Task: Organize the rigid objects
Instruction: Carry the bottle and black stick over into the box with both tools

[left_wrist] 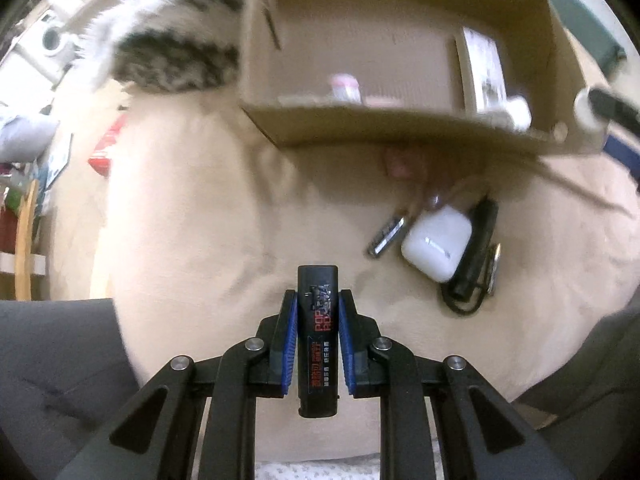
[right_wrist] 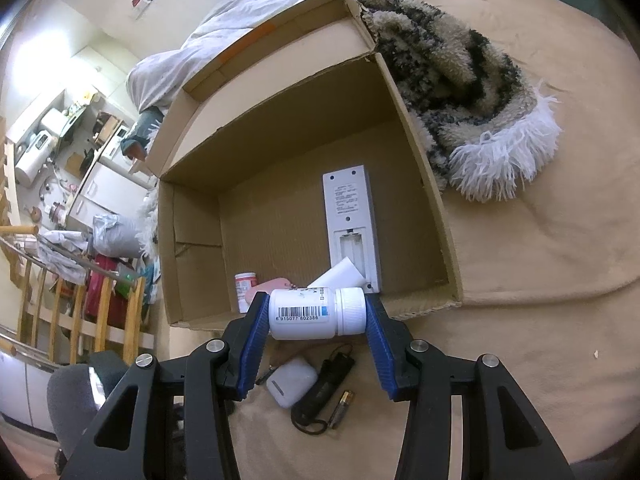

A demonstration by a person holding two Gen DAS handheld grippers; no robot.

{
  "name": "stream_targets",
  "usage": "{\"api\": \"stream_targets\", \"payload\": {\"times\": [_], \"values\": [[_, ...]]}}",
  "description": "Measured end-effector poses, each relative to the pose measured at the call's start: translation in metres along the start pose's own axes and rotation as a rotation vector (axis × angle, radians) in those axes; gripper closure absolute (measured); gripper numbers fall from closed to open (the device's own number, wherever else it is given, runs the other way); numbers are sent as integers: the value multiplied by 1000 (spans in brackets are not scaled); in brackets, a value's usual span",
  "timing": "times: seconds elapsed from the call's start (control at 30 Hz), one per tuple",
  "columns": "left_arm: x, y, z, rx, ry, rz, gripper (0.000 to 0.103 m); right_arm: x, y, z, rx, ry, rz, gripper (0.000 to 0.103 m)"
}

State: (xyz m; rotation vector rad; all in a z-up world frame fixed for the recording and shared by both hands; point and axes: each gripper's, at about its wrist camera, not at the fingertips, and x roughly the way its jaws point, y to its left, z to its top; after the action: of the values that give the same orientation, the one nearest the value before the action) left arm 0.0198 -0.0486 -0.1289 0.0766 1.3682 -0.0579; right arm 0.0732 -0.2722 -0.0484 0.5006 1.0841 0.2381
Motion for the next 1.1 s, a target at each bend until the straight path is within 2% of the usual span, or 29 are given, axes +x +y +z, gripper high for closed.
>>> {"api": "stream_targets", "payload": {"times": [0.13, 0.23, 0.3, 0.43, 0.73, 1.1], "values": [[-28, 4, -11, -45, -74, 4, 86, -2, 0, -1, 1, -3, 1, 53], [-49, 26, -18, -60, -131, 17, 86, -3, 1, -1, -5, -12, 8, 53], [-57, 34, 12, -70, -153, 18, 86, -5, 2, 0, -13, -20, 11, 53], [-76, 39, 28, -89, -201, 15, 86, -10, 5, 1, -23, -39, 20, 53], [-93, 42, 73, -107, -287, 10, 86, -14, 11, 8, -39, -76, 27, 53], [-88, 32, 133, -106, -322, -9, 86, -6, 20, 35, -94, -97, 10, 54]]}}
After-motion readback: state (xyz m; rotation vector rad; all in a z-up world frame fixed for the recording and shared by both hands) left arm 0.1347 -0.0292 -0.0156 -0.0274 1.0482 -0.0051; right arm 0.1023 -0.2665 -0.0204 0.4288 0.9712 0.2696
